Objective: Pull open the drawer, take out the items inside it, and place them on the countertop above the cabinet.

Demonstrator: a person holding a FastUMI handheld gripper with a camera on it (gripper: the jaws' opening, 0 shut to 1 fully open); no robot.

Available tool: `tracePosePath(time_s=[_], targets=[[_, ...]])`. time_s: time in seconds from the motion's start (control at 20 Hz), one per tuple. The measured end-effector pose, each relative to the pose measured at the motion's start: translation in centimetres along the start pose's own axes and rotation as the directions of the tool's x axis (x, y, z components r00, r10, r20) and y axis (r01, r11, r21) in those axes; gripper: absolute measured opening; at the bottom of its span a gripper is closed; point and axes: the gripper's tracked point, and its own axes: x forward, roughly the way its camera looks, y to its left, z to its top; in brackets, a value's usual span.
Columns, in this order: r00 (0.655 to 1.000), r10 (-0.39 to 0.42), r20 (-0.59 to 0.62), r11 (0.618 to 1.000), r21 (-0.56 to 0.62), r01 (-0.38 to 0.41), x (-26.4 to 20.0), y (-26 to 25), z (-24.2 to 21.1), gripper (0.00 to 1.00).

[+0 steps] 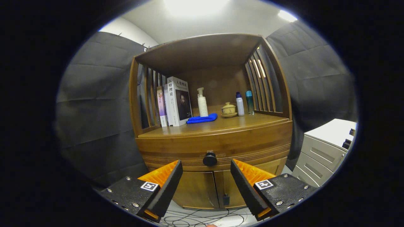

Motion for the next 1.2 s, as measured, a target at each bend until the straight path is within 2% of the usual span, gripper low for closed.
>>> tracePosePath(time_s=[0.4, 0.55, 0.8, 1.2], targets=[[0.999, -0.019, -0.042, 0.997, -0.073, 0.016, 6.5, 0.6, -1.4, 0.96], [0.996, -0.051, -0.069, 0.993, -0.11, 0.044, 8.4, 0.1, -2.3, 0.94], [0.985, -0.077, -0.157, 0.99, -0.132, 0.056, 11.5, -0.7, -5.1, 0.79], [0.978, -0.129, -0.162, 0.986, -0.124, 0.11, 12.6, -1.9, -5.9, 0.51]])
